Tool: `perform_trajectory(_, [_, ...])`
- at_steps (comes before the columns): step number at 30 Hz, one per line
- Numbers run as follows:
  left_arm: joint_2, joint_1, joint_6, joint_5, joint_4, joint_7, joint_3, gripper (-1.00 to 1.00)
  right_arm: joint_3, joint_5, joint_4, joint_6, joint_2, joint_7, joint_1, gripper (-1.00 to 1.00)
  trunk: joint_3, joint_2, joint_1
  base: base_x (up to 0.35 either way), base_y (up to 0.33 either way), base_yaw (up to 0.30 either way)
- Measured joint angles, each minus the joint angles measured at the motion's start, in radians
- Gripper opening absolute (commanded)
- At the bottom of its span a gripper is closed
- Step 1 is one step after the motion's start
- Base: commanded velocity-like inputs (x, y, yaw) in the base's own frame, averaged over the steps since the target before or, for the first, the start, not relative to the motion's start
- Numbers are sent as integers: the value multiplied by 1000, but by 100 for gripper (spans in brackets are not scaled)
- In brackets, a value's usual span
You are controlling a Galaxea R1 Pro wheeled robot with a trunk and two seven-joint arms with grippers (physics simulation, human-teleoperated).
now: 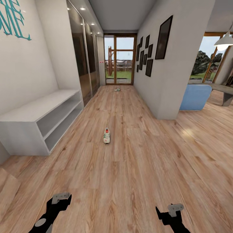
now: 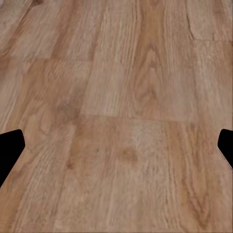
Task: Pick up the two gym shoes and the two sandals from the corridor floor and place them onto the hallstand (shoe rack) in the corridor, making sure they are on the rack and not on the floor. Arrange them so the two gym shoes are next to each other and the two sandals are next to each other.
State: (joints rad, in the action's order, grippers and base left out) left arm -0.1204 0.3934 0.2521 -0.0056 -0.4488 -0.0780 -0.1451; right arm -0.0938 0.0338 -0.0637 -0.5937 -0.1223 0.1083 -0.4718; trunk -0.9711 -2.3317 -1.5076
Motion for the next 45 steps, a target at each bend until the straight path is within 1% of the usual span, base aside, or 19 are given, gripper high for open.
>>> perform_trajectory(19, [0,-1,0,-1,0,-1,2,100,1,1,0,0,0,-2,0,100,0,0,0,339,-18,0])
perform_trajectory(45, [0,0,0,0,0,-1,2,100,1,1,0,0,0,-2,0,100,0,0,0,309,-122,0])
